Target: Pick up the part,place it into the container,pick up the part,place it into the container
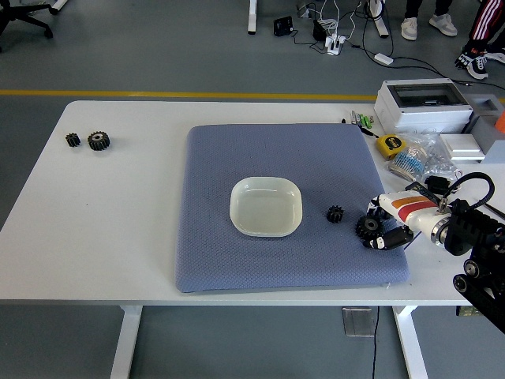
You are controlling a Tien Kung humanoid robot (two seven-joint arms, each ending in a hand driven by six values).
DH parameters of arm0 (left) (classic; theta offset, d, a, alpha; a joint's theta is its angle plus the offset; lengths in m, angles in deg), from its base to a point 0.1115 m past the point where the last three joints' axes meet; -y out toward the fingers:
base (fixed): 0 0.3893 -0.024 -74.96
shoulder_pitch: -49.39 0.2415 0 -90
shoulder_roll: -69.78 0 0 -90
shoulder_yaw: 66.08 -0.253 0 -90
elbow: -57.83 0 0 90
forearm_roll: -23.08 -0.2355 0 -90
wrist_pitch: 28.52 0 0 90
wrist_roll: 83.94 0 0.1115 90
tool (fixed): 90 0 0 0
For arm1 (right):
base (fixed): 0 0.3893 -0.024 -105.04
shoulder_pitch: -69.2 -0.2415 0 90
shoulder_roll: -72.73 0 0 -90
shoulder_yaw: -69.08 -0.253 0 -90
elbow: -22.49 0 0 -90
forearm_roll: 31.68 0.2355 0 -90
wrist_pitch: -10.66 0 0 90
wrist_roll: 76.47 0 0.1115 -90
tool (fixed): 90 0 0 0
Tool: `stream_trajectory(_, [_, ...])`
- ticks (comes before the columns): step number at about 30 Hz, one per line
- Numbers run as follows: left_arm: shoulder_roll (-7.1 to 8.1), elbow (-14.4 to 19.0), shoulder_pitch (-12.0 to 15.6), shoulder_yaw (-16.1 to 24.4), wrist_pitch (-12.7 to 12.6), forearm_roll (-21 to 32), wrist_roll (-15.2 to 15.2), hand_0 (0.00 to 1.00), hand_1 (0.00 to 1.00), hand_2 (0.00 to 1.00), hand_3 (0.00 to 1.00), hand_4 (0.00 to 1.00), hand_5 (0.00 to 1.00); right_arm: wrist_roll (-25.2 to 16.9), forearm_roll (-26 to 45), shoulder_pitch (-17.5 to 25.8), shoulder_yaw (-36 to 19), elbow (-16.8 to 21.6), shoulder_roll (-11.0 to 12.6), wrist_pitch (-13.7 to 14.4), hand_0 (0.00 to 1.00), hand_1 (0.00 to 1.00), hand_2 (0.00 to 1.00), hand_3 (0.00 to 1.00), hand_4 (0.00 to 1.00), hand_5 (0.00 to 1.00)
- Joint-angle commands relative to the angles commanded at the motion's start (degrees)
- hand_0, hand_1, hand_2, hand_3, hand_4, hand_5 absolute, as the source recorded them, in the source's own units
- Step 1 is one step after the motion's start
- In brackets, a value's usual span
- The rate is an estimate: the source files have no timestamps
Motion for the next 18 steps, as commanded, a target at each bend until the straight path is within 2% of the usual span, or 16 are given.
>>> stream_trajectory(3, [0.01,0.0,0.0,0.0,0.0,-0.1,0.0,0.672,0.653,0.626,0.555,0.568,0.534,-0.2,-0.3,0.2,0.1,0.0,0.1,0.7,0.261,0.412,0.460,0.495,0.756,0.182])
stream_trajectory(4, [0.01,0.0,-0.1,0.1,0.0,-0.1,0.0,0.671,0.653,0.625,0.556,0.568,0.532,-0.2,-0.3,0.2,0.1,0.1,0.2,0.8,0.195,0.300,0.399,0.477,0.787,0.134])
stream_trajectory(18, [0.18,0.0,-0.2,0.9,0.1,-0.9,0.0,0.672,0.653,0.626,0.556,0.570,0.533,0.4,-0.5,-0.1,-1.5,5.0,1.5,0.3,0.178,0.275,0.376,0.472,0.757,0.111])
